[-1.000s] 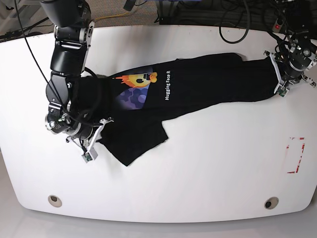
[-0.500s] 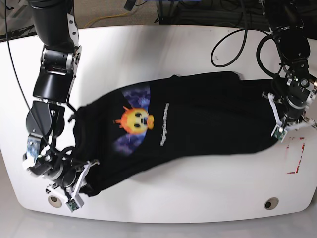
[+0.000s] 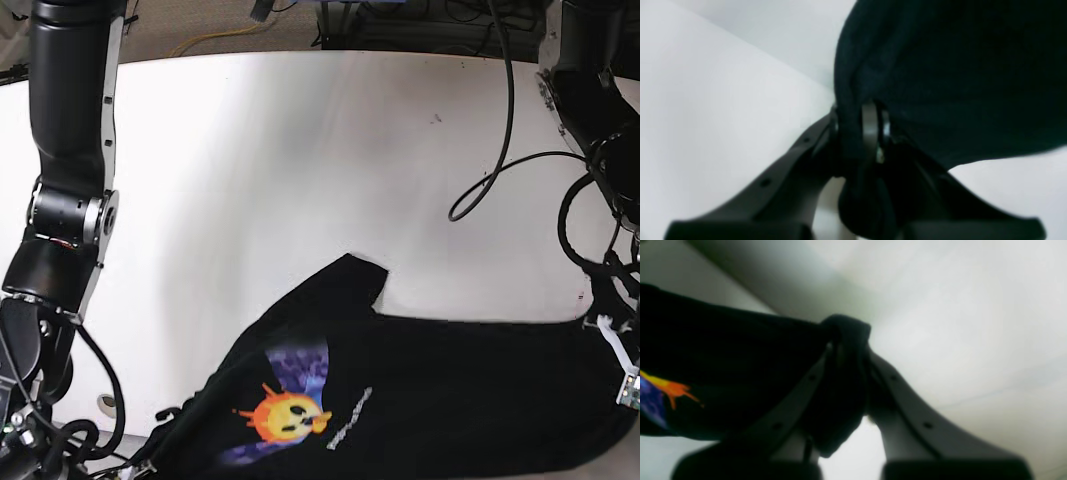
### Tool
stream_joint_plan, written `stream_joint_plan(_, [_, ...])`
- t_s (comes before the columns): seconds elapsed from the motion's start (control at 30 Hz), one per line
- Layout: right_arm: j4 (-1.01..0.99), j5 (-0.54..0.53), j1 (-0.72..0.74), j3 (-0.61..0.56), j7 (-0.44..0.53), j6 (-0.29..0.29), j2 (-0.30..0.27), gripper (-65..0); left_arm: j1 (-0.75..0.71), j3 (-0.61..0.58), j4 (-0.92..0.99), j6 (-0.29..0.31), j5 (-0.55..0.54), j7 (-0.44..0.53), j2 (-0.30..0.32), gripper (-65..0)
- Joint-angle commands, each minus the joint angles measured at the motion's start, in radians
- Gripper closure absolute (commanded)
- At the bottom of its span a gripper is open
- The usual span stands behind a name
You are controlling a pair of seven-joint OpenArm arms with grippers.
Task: Fold the T-shirt properly
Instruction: 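Lift the shirt with both grippers and swing it across the table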
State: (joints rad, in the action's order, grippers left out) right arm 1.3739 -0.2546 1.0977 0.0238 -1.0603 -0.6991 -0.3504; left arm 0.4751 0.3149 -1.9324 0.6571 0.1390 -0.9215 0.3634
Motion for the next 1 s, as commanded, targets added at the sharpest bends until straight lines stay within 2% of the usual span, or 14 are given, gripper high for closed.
stream_joint_plan(0.0, [0.015,0.004,0.098,-0.002,-0.001,0.001,-0.012,0.0,0.089,0.003,-0.015,-0.012,0.006,0.018,0.015,-3.6])
stream_joint_plan(0.13, [0.043,0.004,0.124,0.0,-0.071,0.001,-0.019,0.0,0.096,0.005,-0.015,-0.012,0.001,0.02,0.013,-3.9])
stream_joint_plan(0.27, [0.115,0.004,0.046,0.0,-0.077,0.001,-0.019,0.0,0.041,0.005,-0.015,-0.012,0.0,0.02,0.009,-3.9])
stream_joint_plan(0.57, [0.312,0.004,-0.328,0.109,-0.08,0.001,-0.039,0.0,-0.229,0.005,-0.035,-0.001,-0.008,0.022,0.007,-3.8])
stream_joint_plan(0.63, [0.347,0.004,-0.431,0.146,-0.08,0.001,-0.032,0.0,-0.298,0.005,-0.037,0.041,-0.04,0.022,0.007,-3.8])
stream_joint_plan(0.97, [0.416,0.004,-0.833,0.319,-0.074,0.001,0.029,0.0,-0.585,0.048,-0.039,0.041,-0.086,0.022,0.006,-3.6])
